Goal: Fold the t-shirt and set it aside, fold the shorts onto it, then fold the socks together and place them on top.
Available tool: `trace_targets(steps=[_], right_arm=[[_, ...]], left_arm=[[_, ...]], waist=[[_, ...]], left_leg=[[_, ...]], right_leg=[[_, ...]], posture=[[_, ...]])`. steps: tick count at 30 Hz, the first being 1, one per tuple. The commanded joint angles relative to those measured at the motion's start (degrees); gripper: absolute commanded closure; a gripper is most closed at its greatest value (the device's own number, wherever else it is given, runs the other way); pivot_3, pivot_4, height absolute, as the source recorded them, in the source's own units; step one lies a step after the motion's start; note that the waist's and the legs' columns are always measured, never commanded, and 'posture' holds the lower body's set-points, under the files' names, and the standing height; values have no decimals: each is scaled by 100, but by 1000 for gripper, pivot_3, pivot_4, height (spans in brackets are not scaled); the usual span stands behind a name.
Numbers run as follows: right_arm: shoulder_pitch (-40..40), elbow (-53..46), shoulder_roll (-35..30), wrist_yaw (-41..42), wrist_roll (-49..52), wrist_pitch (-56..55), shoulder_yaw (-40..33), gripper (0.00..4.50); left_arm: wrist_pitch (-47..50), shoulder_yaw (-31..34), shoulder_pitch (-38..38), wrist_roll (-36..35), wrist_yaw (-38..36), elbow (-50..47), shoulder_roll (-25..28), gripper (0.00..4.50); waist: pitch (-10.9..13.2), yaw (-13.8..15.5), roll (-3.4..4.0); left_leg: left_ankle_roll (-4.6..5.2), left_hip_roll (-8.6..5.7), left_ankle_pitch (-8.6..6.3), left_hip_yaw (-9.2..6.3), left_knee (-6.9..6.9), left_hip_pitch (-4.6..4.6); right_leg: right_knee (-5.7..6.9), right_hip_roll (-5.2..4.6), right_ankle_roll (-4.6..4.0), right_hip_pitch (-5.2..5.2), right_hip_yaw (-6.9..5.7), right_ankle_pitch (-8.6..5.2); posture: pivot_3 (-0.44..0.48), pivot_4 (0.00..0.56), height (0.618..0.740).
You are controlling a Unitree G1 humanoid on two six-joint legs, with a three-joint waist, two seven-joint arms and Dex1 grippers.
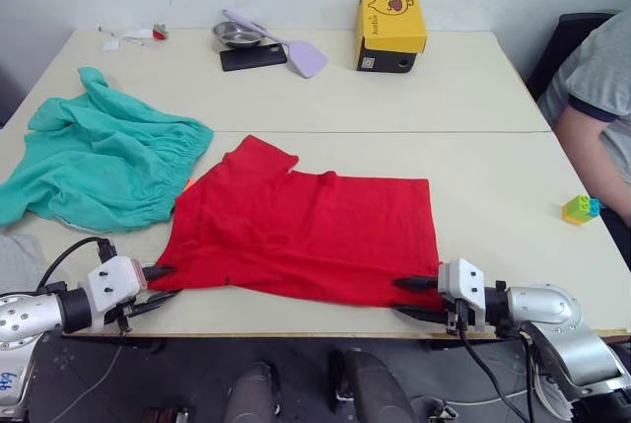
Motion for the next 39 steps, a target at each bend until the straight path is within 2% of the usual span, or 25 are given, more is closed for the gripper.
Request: trace_targets(steps=[1, 2, 9, 15, 21, 24, 27, 30, 33, 35, 38, 39], right_arm=[[33, 68, -41, 55, -6, -62, -6, 4169], [32, 86, -47, 76, 2, -74, -14, 4494], [130, 211, -223, 353, 169, -210, -212, 4494], [350, 276, -448, 686, 254, -559, -375, 4494], [529, 268, -451, 686, 177, -663, -333, 4494], [559, 82, -429, 692, 629, -87, -407, 4494], [599, -77, -485, 812, 872, 163, -464, 3832], [738, -297, -622, 922, 1212, 468, -742, 2874], [684, -467, -814, 941, 1672, 1036, -1040, 1742], [424, -438, -948, 906, 1974, 1480, -1230, 1010], [-301, -31, -950, 738, 2089, 1864, -1304, 4], [-458, 63, -919, 700, 2072, 1917, -1297, 0]], left_arm=[[84, -36, 100, 61, -56, 112, 157, 4201], [106, -50, 141, 38, -97, 104, 177, 4486], [260, 46, 624, -402, -534, -174, 279, 4486], [-119, 337, 1194, -704, -1016, -433, 282, 4486], [-318, 401, 1524, -573, -1095, -409, 288, 4486], [35, 459, 1607, -757, -1064, -505, 287, 4486], [1037, 695, 1771, -1177, -951, -822, 325, 3764], [2380, 1287, 2117, -1854, -1038, -1248, 530, 2872], [3555, 1869, 2140, -2476, -1034, -1376, 759, 1797], [4342, 2165, 1789, -3003, -871, -1309, 883, 1153], [5015, 2176, 717, -3530, -258, -1073, 858, 167], [5166, 2149, 482, -3596, -145, -1035, 845, 53]], waist=[[0, -2, 0], [0, -6, 0], [-4, -16, 8], [-4, -2, 8], [-5, -9, 7], [-6, -6, 5], [-5, -16, 6], [-2, -14, 2], [2, -6, 5], [4, -3, 4], [11, -2, 16], [11, 0, 17]], left_leg=[[0, 0, 0, 0, 0, 0], [0, 0, 0, 0, 1, 2], [1, 1, -4, 4, -1, 5], [5, 0, -15, 5, -1, 1], [6, 0, -16, 4, 2, 4], [5, 0, -16, 4, 3, 6], [7, 1, -15, 3, 1, 3], [7, 4, -16, 2, 0, -1], [7, 4, -15, 0, 6, -1], [3, 2, -17, -1, 12, -1], [-6, -1, -14, -4, 13, 0], [-4, -2, -11, -7, 12, -2]], right_leg=[[0, 0, 0, 0, 0, 0], [1, 0, 0, 0, 0, 0], [0, 0, -1, 2, 3, -1], [-7, 0, -1, 2, 2, -4], [-9, 1, -1, 3, 2, -4], [-8, 0, -1, 4, 2, -4], [-8, 1, -1, 3, 2, -4], [-8, 4, -2, -1, 1, -6], [-7, 5, -3, -2, 1, -6], [-9, 4, -3, 0, 1, -6], [-31, 3, -28, 10, 2, -11], [-42, 4, -40, 13, 2, -5]], posture=[[0, 150, 740], [0, 150, 740], [0, 150, 740], [0, 150, 740], [0, 150, 740], [0, 150, 740], [0, 150, 740], [0, 150, 740], [0, 150, 740], [0, 150, 740], [0, 150, 740], [0, 150, 740]])
